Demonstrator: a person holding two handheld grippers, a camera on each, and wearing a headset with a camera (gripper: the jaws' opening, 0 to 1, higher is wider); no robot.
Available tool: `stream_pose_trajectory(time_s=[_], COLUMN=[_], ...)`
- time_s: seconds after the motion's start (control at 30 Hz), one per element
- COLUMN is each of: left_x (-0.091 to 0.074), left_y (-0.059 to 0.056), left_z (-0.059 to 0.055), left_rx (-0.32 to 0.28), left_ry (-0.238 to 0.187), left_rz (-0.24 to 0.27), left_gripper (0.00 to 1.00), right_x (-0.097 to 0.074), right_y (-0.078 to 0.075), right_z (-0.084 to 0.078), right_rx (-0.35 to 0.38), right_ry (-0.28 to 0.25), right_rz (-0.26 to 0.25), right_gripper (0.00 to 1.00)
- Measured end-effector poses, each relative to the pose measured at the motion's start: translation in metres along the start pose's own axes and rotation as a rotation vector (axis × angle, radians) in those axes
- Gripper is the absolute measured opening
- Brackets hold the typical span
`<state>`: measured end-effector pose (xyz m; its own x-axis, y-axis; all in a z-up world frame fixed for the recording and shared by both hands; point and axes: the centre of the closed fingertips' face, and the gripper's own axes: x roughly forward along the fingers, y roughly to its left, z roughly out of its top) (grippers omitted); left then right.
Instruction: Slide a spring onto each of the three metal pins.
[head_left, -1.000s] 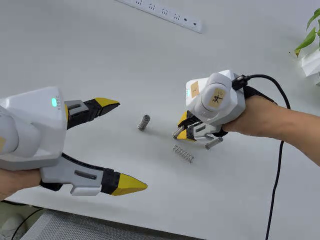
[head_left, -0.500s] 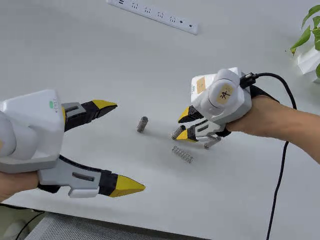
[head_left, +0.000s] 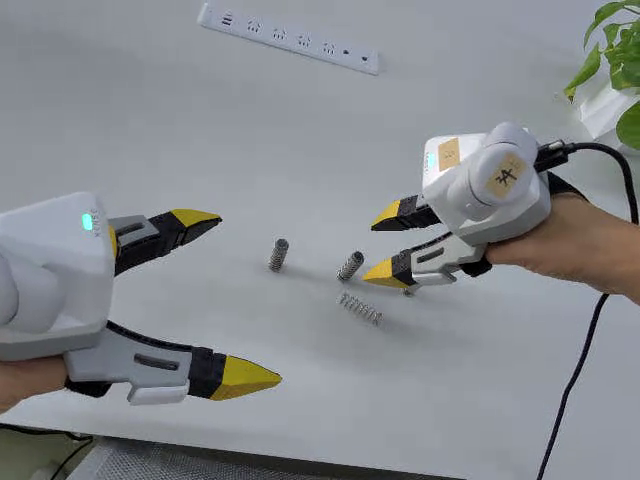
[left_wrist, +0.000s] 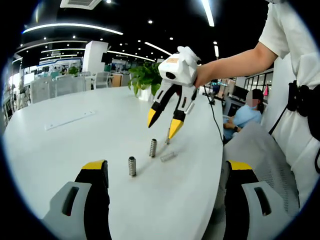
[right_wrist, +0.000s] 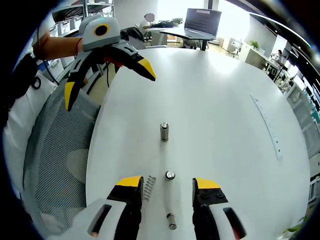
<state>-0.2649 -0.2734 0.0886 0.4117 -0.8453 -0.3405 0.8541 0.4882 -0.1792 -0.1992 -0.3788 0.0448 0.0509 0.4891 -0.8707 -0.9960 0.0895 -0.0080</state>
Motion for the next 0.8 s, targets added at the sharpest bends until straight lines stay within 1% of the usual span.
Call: stream_pose_trajectory(time_s=[0.17,0.37,0.53,0.8], left_x=[-0.001,-0.004,-0.006,-0.004], left_y=[-0.005,-0.007,-0.009,-0.015], left_z=[0.002,0.004,0.006,0.008], left_rx=[0.013,0.026,0.039,0.069], left_ry=[0.013,0.022,0.032,0.059], left_rz=[-0.005,-0.003,-0.002,-0.01], left_gripper=[0.96,0.96,0.97,0.96], right_x=[-0.02,-0.038,-0.048,-0.061], right_y=[0.005,0.012,0.02,0.033], right_z=[-0.006,-0.016,-0.025,-0.035], right_rx=[0.033,0.06,0.089,0.138], right_ry=[-0.043,-0.079,-0.105,-0.154], right_rz=[-0.043,-0.075,-0.091,-0.119], right_gripper=[0.42,0.49,0.54,0.58])
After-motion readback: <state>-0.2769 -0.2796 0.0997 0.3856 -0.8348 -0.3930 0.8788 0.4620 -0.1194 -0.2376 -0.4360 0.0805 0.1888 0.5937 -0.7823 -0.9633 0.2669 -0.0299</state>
